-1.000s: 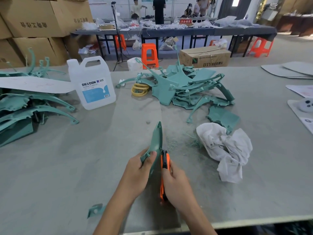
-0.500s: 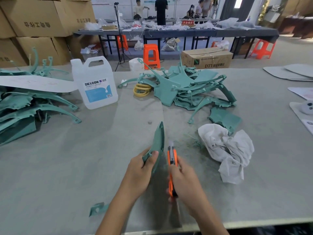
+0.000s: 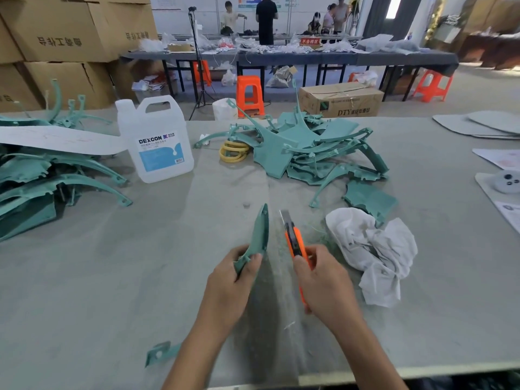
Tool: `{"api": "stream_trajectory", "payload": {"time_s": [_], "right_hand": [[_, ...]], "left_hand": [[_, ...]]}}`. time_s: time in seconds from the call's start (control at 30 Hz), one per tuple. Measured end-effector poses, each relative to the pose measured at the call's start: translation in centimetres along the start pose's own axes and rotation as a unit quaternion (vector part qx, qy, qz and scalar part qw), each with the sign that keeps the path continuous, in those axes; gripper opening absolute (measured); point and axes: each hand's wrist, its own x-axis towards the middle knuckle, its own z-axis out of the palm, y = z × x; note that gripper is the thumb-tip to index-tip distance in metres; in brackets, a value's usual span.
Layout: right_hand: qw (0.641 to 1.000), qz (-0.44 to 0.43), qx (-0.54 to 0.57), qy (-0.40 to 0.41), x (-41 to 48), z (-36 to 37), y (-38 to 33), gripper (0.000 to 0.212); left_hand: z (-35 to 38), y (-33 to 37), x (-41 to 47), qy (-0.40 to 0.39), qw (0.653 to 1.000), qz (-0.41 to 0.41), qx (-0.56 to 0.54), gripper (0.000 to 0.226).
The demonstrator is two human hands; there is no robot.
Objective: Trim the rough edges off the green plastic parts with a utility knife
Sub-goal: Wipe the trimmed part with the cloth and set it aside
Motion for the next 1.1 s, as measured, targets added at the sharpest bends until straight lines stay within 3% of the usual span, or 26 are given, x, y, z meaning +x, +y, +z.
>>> {"api": "stream_trajectory", "payload": {"time_s": [0.13, 0.3, 0.43, 0.5, 0.67, 0.77, 0.87, 0.97, 1.03, 1.1], "right_hand": [[0.973, -0.025, -0.229, -0.018, 0.6, 0.5, 3.7, 0.027], [0.912, -0.178, -0.308, 0.205, 3.2, -2.8, 5.8, 0.030], [0.906, -0.022, -0.414, 0.083, 6.8, -7.3, 9.1, 0.043], [0.909, 0.021, -0.414, 0.047, 8.7, -9.0, 10.3, 0.049], [0.905, -0.008, -0.425, 0.030, 11.1, -10.3, 10.8, 0.033], [0.923, -0.028, -0.383, 0.042, 12.3, -11.6, 10.8, 0.032], [0.941, 0.029, -0.336, 0.034, 13.1, -14.4, 10.4, 0.033], [0.989, 0.074, -0.125, 0.034, 12.9, -16.5, 10.3, 0.035], [0.991, 0.119, 0.056, 0.011, 11.8, -16.2, 9.2, 0.036], [0.986, 0.128, 0.110, 0.010, 10.3, -14.9, 7.8, 0.041]], "left_hand": [[0.4, -0.1, -0.5, 0.046, 0.999, 0.005, 0.003, 0.008], [0.4, -0.2, -1.1, 0.074, 0.996, -0.012, -0.048, 0.017], [-0.3, -1.5, -1.4, 0.024, 0.997, -0.028, -0.067, 0.019], [-0.7, -2.0, -1.5, 0.003, 0.998, -0.029, -0.052, 0.016], [-0.7, -1.5, -1.3, 0.012, 0.996, -0.048, -0.069, 0.016], [-1.1, -1.1, -1.6, 0.024, 0.996, -0.052, -0.072, 0.020], [-1.8, -1.4, -1.8, 0.039, 0.994, -0.063, -0.079, 0.007], [-2.3, -1.4, -1.6, 0.053, 0.990, -0.080, -0.108, 0.011], [-2.5, -0.8, -1.6, 0.056, 0.976, -0.115, -0.177, 0.011], [-2.7, 0.3, -1.6, 0.053, 0.957, -0.140, -0.247, 0.017]]}}
